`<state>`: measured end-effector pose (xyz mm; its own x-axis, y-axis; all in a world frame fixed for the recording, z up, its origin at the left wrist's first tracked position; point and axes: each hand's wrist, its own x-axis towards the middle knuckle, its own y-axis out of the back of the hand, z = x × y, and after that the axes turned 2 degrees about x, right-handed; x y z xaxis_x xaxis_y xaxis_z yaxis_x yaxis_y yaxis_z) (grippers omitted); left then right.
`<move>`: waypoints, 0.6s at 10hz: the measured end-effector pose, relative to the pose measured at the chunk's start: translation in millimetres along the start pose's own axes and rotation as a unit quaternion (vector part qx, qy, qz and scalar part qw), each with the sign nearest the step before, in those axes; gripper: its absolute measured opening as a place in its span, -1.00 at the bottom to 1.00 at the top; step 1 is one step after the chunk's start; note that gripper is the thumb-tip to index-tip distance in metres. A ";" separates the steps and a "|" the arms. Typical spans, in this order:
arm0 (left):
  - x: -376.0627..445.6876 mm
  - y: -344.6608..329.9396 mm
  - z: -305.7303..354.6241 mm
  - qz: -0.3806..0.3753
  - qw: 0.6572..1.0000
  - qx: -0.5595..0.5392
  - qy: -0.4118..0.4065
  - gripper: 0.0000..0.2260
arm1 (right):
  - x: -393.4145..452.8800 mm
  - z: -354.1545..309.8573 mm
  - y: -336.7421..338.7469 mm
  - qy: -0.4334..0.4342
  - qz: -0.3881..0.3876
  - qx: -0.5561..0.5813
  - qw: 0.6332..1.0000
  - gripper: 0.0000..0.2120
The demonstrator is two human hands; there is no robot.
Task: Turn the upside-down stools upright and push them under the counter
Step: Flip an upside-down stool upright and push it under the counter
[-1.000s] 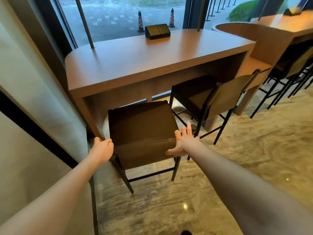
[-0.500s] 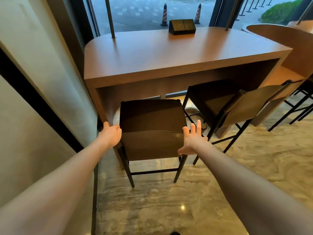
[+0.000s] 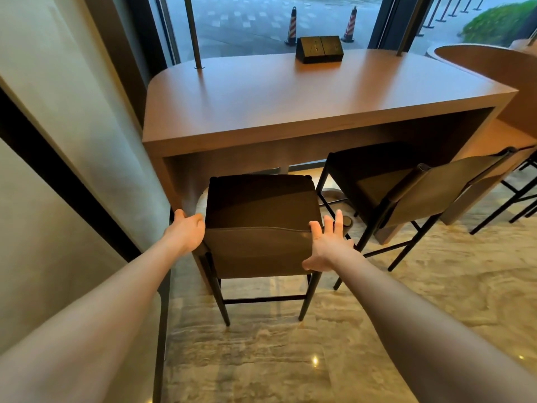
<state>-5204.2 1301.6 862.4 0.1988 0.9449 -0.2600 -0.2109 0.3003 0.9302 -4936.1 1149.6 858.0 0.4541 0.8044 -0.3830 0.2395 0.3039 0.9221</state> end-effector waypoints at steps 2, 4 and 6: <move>6.1 -3.2 -0.9 -0.006 1.000 -0.010 0.003 -0.65 | 2.1 -1.4 3.8 0.004 -0.011 0.003 1.000 -0.02; 3.7 -5.2 0.5 -0.029 0.999 0.004 -0.014 -0.66 | 4.5 -0.9 5.2 0.003 -0.025 0.008 1.000 -0.01; -0.6 -2.5 5.8 -0.018 0.999 -0.031 0.009 -0.70 | 8.5 2.8 4.0 0.013 -0.024 -0.038 0.999 0.02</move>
<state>-5198.2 1299.5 861.8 0.1893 0.9355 -0.2984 -0.2629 0.3411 0.9025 -4928.8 1156.2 858.3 0.4208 0.8012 -0.4254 0.1941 0.3786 0.9050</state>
